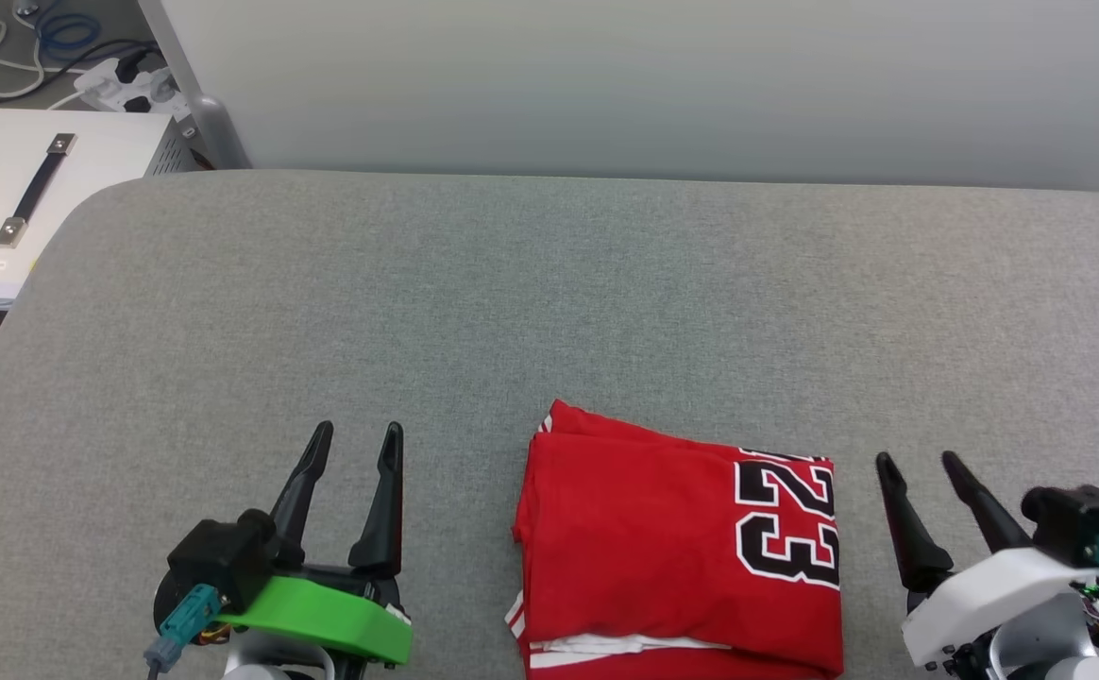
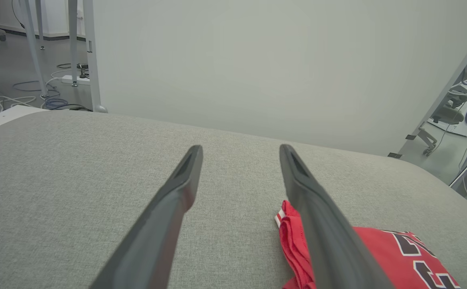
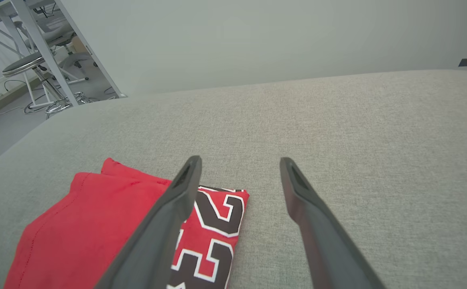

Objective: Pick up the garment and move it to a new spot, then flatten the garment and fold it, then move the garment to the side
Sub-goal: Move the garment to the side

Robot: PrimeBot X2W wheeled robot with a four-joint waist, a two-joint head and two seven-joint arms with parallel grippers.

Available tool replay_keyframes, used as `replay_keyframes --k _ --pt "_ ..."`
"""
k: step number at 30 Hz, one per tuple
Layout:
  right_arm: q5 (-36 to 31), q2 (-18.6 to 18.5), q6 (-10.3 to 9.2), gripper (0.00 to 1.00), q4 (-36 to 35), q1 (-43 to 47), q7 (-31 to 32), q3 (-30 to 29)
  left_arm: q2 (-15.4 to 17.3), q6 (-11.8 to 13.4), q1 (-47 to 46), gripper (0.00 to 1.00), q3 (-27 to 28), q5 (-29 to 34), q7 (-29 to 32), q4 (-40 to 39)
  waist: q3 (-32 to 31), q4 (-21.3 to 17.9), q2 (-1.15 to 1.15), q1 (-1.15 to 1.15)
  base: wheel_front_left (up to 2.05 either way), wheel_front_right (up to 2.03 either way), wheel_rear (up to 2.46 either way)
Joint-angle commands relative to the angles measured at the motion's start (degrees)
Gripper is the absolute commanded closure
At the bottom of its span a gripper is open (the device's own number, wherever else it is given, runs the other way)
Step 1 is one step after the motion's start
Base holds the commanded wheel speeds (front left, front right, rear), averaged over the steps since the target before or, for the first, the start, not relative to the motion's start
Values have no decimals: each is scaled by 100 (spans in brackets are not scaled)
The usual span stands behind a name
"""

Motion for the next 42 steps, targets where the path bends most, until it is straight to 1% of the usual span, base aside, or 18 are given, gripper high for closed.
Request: replay_keyframes --k 1,3,5,8,10,12,16,19,21,31,36,37,38,42 --pt "131 -50 -4 0 -74 -75 323 12 -16 -17 -55 0 1 42 -34 -16 23 10 0 0 0 0 0" --pt "147 -215 -4 0 -179 -94 996 66 -18 -17 -72 0 -4 41 -34 -19 53 24 0 0 0 0 0" --pt "237 -261 -4 0 -331 -138 1674 45 -21 -17 -89 0 -3 40 -34 -27 96 35 0 0 0 0 0" --pt "314 -272 -4 0 -568 -170 3007 3 -28 -17 -128 0 -15 42 -34 -36 186 65 0 0 0 0 0" --pt "357 -183 -4 0 -763 -184 3870 -52 -35 -17 -163 0 -32 44 -34 -38 245 100 0 0 0 0 0" --pt "384 -47 -4 0 -976 -262 4512 -126 -43 -17 -208 0 -52 43 -34 -39 321 149 0 0 0 0 0" --pt "145 139 -4 0 -1121 -406 5380 -257 -57 -17 -307 0 -110 50 -34 -31 465 275 0 0 0 0 0" --pt "-35 223 -4 0 -1052 -483 5720 -275 -66 -17 -360 0 -139 53 -34 -14 558 377 0 0 0 0 0" --pt "-89 284 -4 0 -974 -546 5799 -313 -68 -17 -396 0 -151 52 -34 -9 618 440 0 0 0 0 0" --pt "-349 415 -4 0 -348 -698 5715 -275 -77 -17 -560 0 -201 45 -34 5 871 670 0 0 0 0 0" --pt "-363 418 -4 0 50 -646 5673 -16 -85 -17 -615 0 -215 48 -34 -2 947 710 0 0 0 0 0" --pt "-370 396 -4 59 108 -640 5643 47 -87 -17 -622 0 -219 49 -34 2 954 713 0 0 0 0 0" --pt "-362 355 -4 100 163 -644 5578 141 -89 -17 -629 0 -223 52 -34 7 956 713 0 0 0 0 0" --pt "-312 162 -4 100 259 -718 5272 390 -90 -17 -628 0 -216 63 -34 16 921 656 0 0 0 0 0"
